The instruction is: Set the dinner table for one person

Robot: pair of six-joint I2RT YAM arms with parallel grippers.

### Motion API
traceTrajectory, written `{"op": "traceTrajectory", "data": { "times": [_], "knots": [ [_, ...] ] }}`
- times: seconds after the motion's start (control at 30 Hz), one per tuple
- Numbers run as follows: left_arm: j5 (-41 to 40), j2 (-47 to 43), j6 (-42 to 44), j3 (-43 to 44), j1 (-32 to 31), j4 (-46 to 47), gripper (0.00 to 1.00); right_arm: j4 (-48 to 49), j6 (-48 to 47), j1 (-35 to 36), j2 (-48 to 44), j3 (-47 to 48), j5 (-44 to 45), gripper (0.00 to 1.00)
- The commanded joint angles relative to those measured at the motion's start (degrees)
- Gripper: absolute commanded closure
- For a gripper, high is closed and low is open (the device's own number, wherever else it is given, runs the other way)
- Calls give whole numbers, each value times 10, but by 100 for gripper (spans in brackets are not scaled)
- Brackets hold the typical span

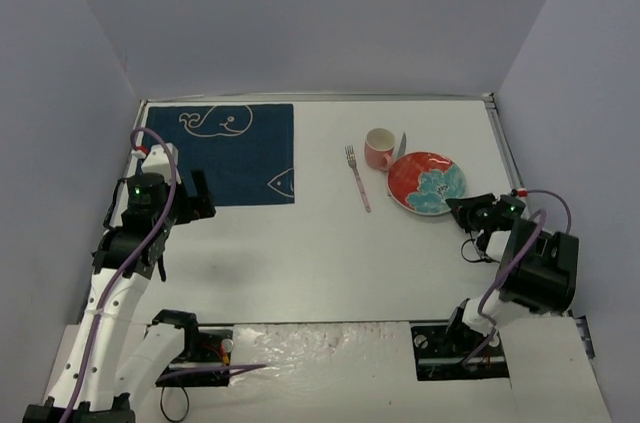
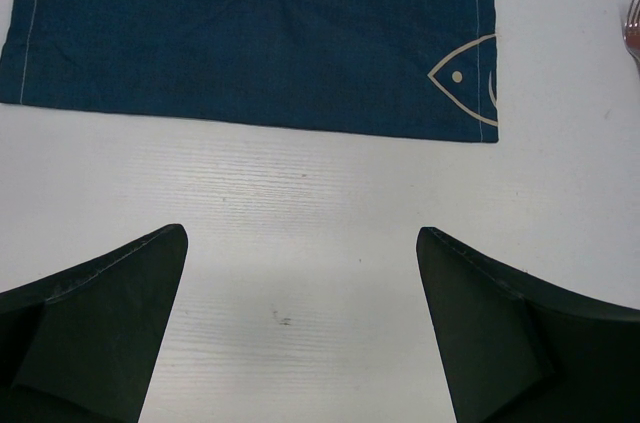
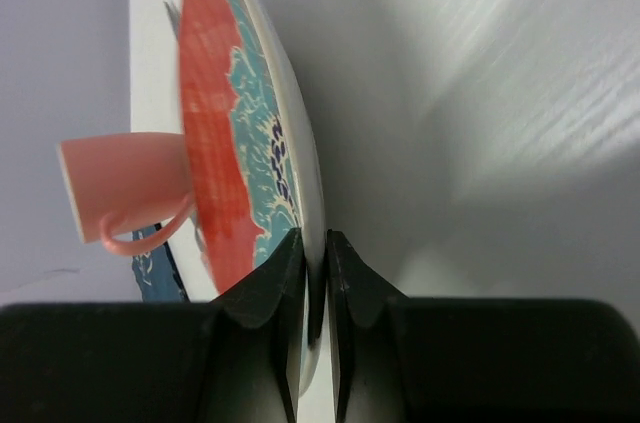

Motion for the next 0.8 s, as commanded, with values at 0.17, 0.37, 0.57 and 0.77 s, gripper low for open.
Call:
{"op": "traceTrajectory", "data": {
  "times": [0.17,0.37,0.57,0.77],
  "knots": [
    [63,0,-14,1,-4,60,3,-182,22,-22,-299,45,57,100],
    [115,7,-48,15,-5,59,3,-99,113,-20,-337,48,37,100],
    [171,24,-97,47,-6,66,3,-52,145,1,-343,103,5,100],
    [218,43,-161,72,-14,103,3,-30,145,80,-322,174,-25,100]
  ]
}}
